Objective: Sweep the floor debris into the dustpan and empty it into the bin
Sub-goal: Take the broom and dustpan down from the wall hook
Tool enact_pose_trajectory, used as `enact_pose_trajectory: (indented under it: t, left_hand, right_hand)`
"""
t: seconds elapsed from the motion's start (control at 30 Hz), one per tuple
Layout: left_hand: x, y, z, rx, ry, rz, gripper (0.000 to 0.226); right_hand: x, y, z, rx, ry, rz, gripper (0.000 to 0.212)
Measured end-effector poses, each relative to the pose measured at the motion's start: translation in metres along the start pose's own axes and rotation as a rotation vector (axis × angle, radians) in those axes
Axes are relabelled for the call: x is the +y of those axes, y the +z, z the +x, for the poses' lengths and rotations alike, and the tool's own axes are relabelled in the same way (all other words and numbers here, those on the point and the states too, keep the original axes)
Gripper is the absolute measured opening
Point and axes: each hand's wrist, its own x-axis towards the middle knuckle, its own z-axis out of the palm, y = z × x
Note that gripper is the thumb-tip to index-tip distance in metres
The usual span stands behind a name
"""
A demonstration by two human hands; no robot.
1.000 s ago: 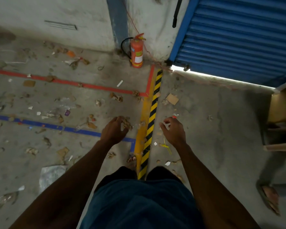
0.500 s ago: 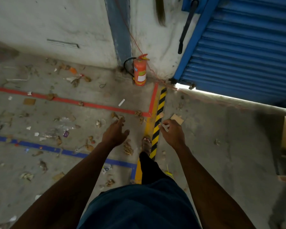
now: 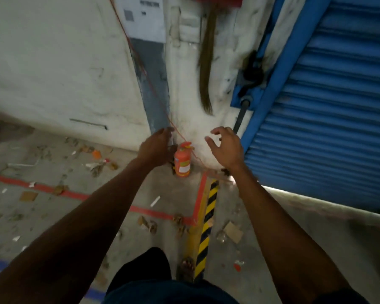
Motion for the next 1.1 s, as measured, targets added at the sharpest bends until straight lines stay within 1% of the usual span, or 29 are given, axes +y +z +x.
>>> enact_pose_trajectory:
  t: [0.13,0.33,0.53,0.67,0.77,0.87,1.0,1.1]
  left_hand:
    - [0.027,-0.053,0.086,0.115,0.125,0.029,0.059]
    - [0.058,-0.13,0.199,0.252,0.267,0.083,0.06]
    - [0.086,-0.21,0.29,0.355,0.391,0.126,0.054]
    - [0.107,-0.261,0.339,0.425,0.477,0.122,0.06]
    - [0.119,-0.292,0.372,0.465,0.501,0.145,0.056]
    - [0.131,-0.315,0.398,0.493,0.518,0.139,0.061]
    - [0.147,-0.337,0.431,0.517,0.496,0.105,0.058]
    - [0.161,-0.349,0.452,0.55,0.5,0.072,0.055]
  right_hand:
    - [-0.03,-0.034,0.1,0.1,-0.125,-0.021,0.033]
    - [-0.072,-0.079,0.215,0.223,-0.236,-0.079,0.036]
    - [-0.119,-0.122,0.309,0.377,-0.308,-0.152,0.042]
    - [-0.156,-0.15,0.366,0.441,-0.316,-0.212,0.042]
    - [-0.18,-0.167,0.402,0.48,-0.313,-0.27,0.047]
    - [-0.196,-0.182,0.432,0.499,-0.288,-0.283,0.045]
    - [-0.214,-0.199,0.466,0.485,-0.272,-0.299,0.048]
    - [-0.224,-0.211,0.489,0.493,-0.252,-0.24,0.052]
